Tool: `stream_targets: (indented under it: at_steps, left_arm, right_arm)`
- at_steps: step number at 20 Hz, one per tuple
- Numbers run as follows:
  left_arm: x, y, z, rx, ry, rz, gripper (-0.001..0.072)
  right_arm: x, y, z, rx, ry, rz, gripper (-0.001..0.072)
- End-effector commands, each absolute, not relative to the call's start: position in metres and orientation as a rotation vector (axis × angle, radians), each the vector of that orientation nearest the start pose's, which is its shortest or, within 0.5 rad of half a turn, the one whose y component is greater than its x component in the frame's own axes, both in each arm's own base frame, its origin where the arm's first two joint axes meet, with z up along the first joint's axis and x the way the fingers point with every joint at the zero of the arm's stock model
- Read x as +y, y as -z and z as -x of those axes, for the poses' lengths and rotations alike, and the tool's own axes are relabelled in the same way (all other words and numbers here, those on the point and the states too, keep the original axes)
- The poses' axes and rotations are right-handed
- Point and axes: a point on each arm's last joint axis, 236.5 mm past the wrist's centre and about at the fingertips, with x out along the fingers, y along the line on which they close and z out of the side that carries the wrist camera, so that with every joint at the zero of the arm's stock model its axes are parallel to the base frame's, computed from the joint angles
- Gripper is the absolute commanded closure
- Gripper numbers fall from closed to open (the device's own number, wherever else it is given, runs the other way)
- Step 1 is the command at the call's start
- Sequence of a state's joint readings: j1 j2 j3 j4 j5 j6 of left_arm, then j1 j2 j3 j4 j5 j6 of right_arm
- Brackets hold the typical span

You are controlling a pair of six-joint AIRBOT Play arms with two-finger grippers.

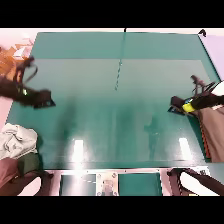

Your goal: Fold the shirts.

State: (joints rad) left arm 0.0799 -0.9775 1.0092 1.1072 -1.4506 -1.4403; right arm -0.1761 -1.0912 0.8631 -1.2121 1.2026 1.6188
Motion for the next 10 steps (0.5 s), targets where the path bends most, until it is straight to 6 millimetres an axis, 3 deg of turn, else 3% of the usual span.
stream_targets:
  at_steps: [1,10]
  left_arm:
    - [-0.072,-0.024,-0.236,1.388,0.291,0.296,0.0683]
    - [-0.068,-0.024,-0.247,1.345,0.273,0.286,0.0683]
  right_arm:
    - [0.056,0.029,-0.282,1.395,-0.076,-0.481,0.0696]
    - [0.059,0.029,-0.277,1.414,-0.082,-0.478,0.0696]
